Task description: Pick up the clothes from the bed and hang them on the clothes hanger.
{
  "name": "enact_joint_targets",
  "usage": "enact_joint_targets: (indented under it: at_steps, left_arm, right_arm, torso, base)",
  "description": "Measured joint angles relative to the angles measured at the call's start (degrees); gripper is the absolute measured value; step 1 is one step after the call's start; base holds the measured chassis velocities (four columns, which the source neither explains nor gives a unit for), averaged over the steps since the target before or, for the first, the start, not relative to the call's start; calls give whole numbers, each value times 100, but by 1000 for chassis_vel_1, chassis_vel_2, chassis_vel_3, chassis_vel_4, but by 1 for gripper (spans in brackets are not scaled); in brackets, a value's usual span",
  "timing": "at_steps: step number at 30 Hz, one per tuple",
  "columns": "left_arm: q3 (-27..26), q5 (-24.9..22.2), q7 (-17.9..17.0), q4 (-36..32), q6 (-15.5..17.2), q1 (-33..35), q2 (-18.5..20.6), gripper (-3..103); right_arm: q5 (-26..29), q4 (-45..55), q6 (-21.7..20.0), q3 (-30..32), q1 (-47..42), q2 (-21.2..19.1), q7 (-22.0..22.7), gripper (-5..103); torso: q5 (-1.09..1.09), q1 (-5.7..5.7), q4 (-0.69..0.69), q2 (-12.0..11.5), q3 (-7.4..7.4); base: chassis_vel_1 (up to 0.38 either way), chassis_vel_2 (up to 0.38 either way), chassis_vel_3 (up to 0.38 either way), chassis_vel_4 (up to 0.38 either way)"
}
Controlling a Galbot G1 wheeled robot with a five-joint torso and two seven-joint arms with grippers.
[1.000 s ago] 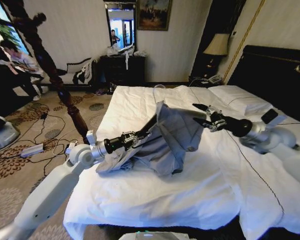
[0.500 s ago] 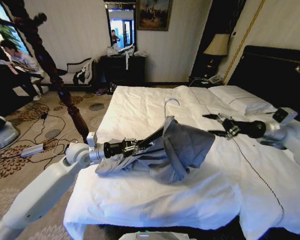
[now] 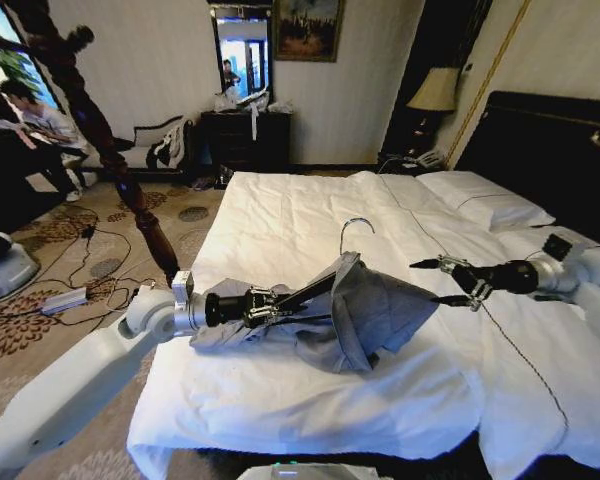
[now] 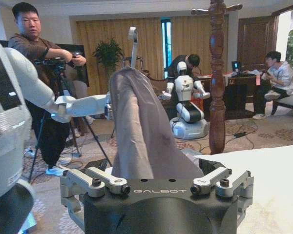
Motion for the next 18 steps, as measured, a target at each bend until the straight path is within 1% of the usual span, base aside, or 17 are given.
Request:
enact_joint_targets:
  at_steps: [5, 6, 7, 8, 9, 10, 11, 12, 13, 14, 15, 16, 17, 18]
  left_arm:
    - [185, -44, -30, 70, -7, -183, -25, 19]
    - [221, -50, -32, 90, -8, -217, -34, 19]
    - [243, -52, -34, 105, -8, -238, -44, 19]
    - [272, -53, -34, 128, -10, -263, -62, 19]
    - [290, -53, -35, 145, -10, -276, -75, 19]
    - [304, -53, -35, 162, -12, -287, -89, 19]
    - [304, -53, -35, 162, -12, -287, -89, 19]
    - [311, -52, -34, 174, -12, -295, -97, 19]
    - [321, -51, -33, 193, -13, -305, -107, 19]
    - [340, -49, -31, 215, -14, -325, -119, 19]
    - [349, -49, -30, 224, -15, -334, -125, 19]
    - [358, -48, -29, 231, -15, -344, -131, 19]
    - [358, -48, -29, 231, -15, -344, -131, 19]
    - [364, -49, -29, 238, -16, -350, -134, 19]
  right_arm:
    - [-38, 62, 107, -55, -10, 62, 102, 100]
    - [-57, 71, 126, -67, -10, 76, 102, 103]
    - [-66, 76, 134, -72, -13, 83, 102, 103]
    - [-99, 80, 145, -76, -19, 97, 92, 94]
    - [-133, 79, 152, -78, -22, 108, 69, 94]
    - [-164, 72, 163, -78, -26, 120, 43, 89]
    - [-164, 72, 163, -78, -26, 120, 43, 89]
    - [-176, 69, 167, -79, -29, 125, 31, 84]
    - [-184, 68, 173, -78, -37, 130, 18, 84]
    - [-191, 69, 180, -78, -44, 134, 8, 73]
    - [-193, 74, 184, -78, -45, 136, 6, 73]
    - [-194, 84, 188, -78, -46, 138, 6, 67]
    - [-194, 84, 188, -78, -46, 138, 6, 67]
    - [-194, 94, 191, -77, -47, 141, 5, 62]
  torso:
    - [-1, 0, 0, 0, 0]
    - [0, 0, 0, 0, 0]
    - [0, 0, 0, 0, 0]
    - [0, 0, 0, 0, 0]
    - [0, 0, 0, 0, 0]
    - [0, 0, 0, 0, 0]
    - [0, 0, 0, 0, 0]
    - [0, 0, 0, 0, 0]
    - [-1, 0, 0, 0, 0]
    - [0, 0, 0, 0, 0]
    - [0, 0, 0, 0, 0]
    - [0, 0, 0, 0, 0]
    - [0, 0, 0, 0, 0]
    - [0, 1, 0, 0, 0]
  base:
    - [0, 0, 0, 0]
    - [0, 0, 0, 0]
    - [0, 0, 0, 0]
    - [0, 0, 0, 0]
    - [0, 0, 0, 0]
    - [0, 0, 0, 0]
    - [0, 0, 0, 0]
    - [0, 0, 0, 0]
    - [0, 0, 0, 0]
    - [0, 0, 0, 0]
    - [0, 0, 0, 0]
    - [0, 0, 0, 0]
    - [0, 0, 0, 0]
    - [0, 0, 0, 0]
